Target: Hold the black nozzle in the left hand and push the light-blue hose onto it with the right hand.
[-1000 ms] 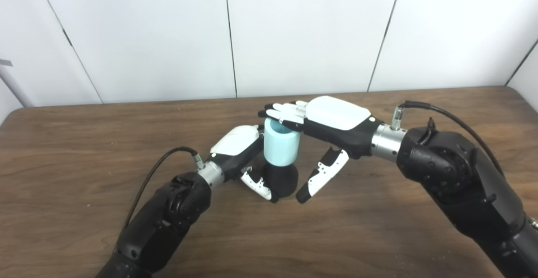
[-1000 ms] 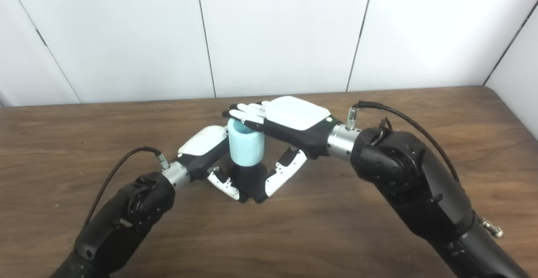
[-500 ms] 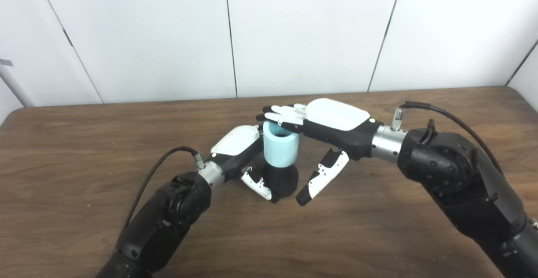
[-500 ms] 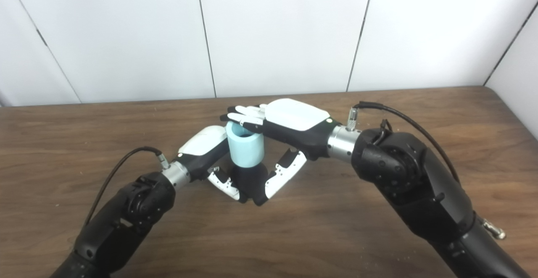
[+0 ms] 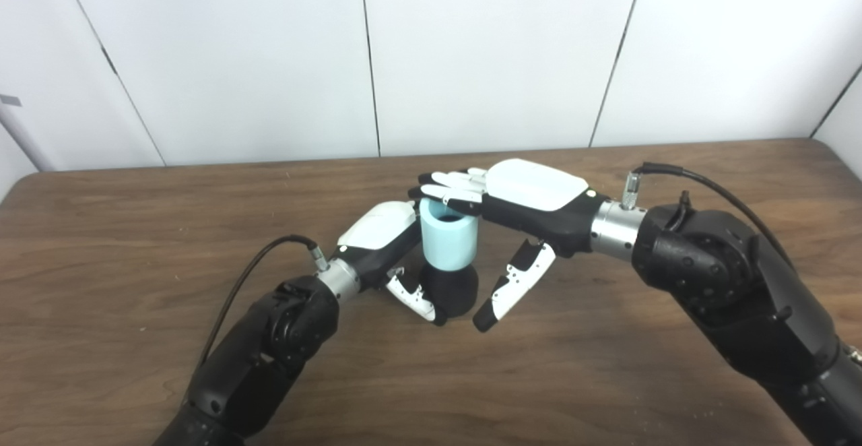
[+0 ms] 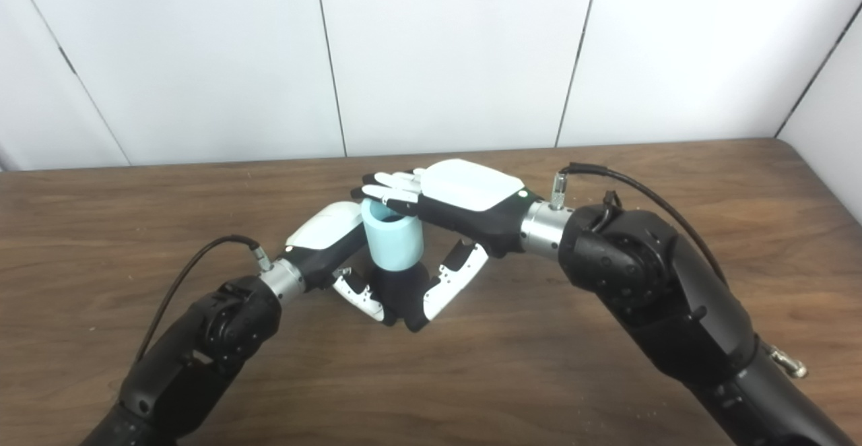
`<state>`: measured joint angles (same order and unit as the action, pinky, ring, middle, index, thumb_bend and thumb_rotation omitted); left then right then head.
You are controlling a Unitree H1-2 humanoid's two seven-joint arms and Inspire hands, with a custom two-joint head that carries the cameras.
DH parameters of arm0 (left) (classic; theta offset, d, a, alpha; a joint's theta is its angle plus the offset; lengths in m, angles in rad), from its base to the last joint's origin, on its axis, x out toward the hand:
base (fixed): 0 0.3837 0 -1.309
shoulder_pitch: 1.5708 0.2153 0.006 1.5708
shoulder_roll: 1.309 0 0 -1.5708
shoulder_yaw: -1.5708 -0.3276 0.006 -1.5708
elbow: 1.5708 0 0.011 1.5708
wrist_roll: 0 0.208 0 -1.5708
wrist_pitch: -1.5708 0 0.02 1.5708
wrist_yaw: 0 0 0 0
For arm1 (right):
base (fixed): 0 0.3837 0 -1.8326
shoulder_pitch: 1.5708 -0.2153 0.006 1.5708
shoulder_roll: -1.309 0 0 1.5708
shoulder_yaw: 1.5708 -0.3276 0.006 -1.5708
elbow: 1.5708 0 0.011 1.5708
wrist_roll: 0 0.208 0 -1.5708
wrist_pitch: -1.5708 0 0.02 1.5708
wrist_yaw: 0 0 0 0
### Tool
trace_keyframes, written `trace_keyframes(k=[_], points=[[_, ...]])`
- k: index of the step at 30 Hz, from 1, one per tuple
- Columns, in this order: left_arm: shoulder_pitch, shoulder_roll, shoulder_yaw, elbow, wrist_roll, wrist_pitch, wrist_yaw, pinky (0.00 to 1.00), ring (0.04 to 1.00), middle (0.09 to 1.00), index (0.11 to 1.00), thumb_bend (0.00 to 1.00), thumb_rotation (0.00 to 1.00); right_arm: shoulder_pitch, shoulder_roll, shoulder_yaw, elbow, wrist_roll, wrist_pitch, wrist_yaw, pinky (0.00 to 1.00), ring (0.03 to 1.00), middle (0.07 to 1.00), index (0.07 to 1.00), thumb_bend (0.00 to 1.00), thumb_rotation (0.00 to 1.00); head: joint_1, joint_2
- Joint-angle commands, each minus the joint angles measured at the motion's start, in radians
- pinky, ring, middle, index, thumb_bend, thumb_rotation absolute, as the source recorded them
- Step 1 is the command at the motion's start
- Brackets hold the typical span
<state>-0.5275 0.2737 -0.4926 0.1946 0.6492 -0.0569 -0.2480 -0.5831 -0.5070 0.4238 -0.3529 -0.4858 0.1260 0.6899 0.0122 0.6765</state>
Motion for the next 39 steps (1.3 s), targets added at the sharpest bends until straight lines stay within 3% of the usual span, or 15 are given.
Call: trace_keyframes(k=[1,8,28,39], points=[[-0.003,0.005,-0.011,0.01,0.022,0.013,-0.034,1.0,0.615,0.464,0.494,0.53,0.0,0.021,-0.023,0.036,0.036,-0.011,-0.022,0.05,1.0,1.0,1.0,0.956,0.84,0.67,0.001,0.0],[0.003,0.008,-0.011,0.006,0.028,0.013,-0.027,1.0,0.625,0.462,0.495,0.53,0.0,0.017,-0.02,0.03,0.035,-0.029,-0.001,0.051,1.0,1.0,1.0,0.957,0.85,0.71,-0.003,0.005],[0.0,0.007,-0.007,0.01,0.021,0.01,-0.028,1.0,0.622,0.458,0.497,0.53,0.0,0.03,-0.024,0.024,0.04,-0.041,0.017,0.047,1.0,1.0,1.0,0.961,0.82,0.68,-0.004,0.007],[-0.004,0.009,-0.007,0.017,0.02,0.001,-0.027,1.0,0.621,0.454,0.499,0.53,0.0,0.026,-0.026,0.031,0.021,-0.067,0.074,0.07,0.99,1.0,1.0,0.974,0.81,0.67,-0.004,0.012]])
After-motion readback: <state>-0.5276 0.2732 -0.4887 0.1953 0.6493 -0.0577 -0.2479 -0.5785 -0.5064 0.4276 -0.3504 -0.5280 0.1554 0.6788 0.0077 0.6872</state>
